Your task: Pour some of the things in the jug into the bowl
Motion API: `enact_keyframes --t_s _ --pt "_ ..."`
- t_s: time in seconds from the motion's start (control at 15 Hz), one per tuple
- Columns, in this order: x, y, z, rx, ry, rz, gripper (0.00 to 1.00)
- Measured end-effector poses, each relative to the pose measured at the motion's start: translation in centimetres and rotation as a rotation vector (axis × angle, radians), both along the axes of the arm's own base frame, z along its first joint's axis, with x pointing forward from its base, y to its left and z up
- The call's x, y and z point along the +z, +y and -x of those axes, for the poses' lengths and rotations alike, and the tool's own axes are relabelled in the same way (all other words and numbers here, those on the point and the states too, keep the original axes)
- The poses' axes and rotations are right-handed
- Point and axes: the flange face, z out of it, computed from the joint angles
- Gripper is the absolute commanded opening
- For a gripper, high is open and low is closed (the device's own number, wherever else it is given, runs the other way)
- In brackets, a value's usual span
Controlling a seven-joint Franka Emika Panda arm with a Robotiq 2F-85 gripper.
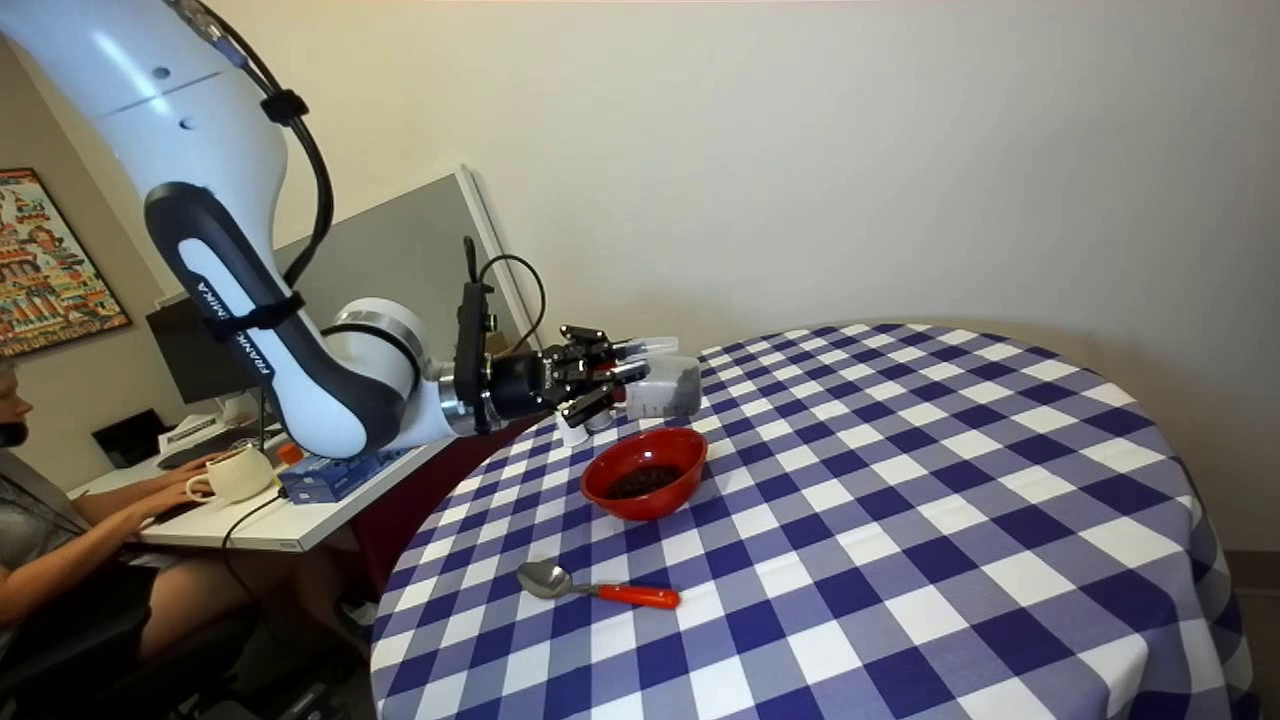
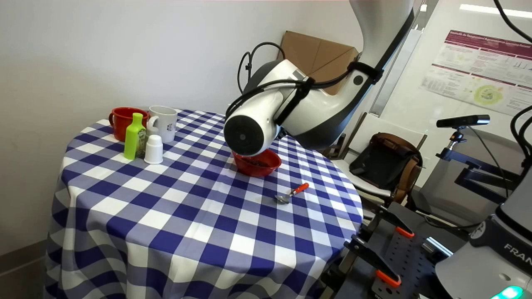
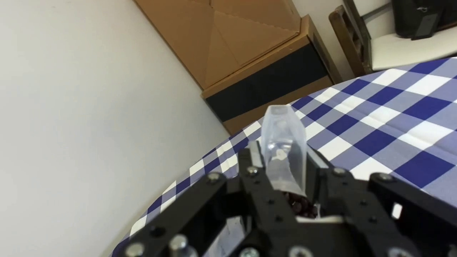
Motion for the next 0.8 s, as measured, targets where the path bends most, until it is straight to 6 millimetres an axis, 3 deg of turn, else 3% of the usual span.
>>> enact_keyframes --t_s 0.8 --pt "-1.8 -1.7 2.2 0.111 0.007 0.189 0.09"
